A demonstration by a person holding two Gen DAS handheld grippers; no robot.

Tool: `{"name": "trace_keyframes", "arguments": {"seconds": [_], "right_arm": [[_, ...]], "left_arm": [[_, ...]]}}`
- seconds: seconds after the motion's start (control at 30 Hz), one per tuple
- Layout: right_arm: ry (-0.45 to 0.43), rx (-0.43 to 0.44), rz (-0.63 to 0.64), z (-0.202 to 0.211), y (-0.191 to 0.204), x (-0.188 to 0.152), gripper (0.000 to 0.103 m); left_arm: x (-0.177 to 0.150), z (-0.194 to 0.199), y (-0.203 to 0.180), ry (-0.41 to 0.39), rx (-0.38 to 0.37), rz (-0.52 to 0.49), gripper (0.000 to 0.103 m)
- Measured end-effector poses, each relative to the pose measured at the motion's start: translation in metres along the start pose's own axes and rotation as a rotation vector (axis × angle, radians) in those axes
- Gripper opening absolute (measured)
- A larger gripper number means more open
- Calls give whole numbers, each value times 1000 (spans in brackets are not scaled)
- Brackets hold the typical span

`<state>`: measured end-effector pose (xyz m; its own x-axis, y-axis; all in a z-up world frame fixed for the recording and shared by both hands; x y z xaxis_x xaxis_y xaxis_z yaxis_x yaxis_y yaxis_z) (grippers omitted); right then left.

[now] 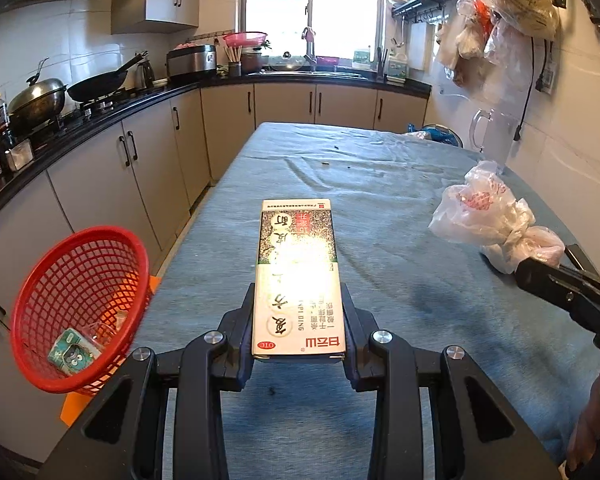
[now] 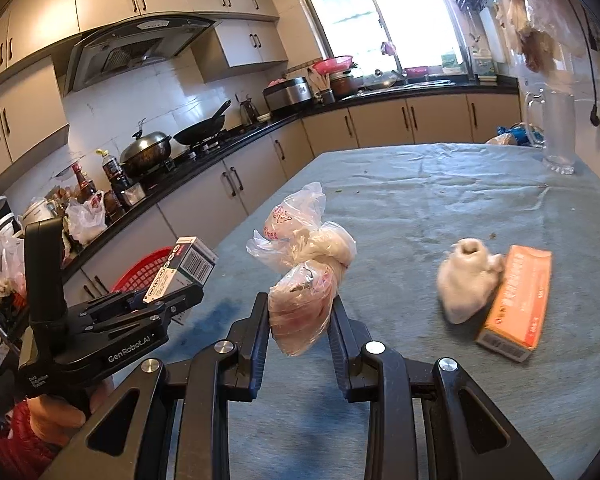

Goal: Collect trash
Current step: 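Carry the medicine box and plastic bag to the red basket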

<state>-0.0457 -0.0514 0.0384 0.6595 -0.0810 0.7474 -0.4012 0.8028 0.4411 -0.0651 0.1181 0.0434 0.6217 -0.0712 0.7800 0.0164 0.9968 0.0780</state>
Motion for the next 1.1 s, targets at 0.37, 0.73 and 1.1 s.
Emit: {"name": "trace_keyframes", "arguments": {"seconds": [0.37,0.73,1.1], "right_arm": [[39,28,36,-17,29,-2,30],[76,84,79,-36,68,1,30],[126,150,135,-67,118,3,30]], "left_arm": [[-6,15,36,-34,25,60,33],[-7,32,80,-66,85,128,33],[-22,44,134,-70,151,217,33]]}}
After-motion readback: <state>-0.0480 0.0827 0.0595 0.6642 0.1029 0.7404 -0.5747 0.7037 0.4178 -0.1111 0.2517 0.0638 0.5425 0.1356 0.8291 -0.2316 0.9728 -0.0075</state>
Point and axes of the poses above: each gripper's, at about its wrist camera, not at the fingertips, and z roughly against the way its jaws point, y to its left, x to its top, the point moved 1 cm from there along -z, roughly the way its jaws point, and after that the axes turned 8 degrees about -z, right-handed, at the moved point
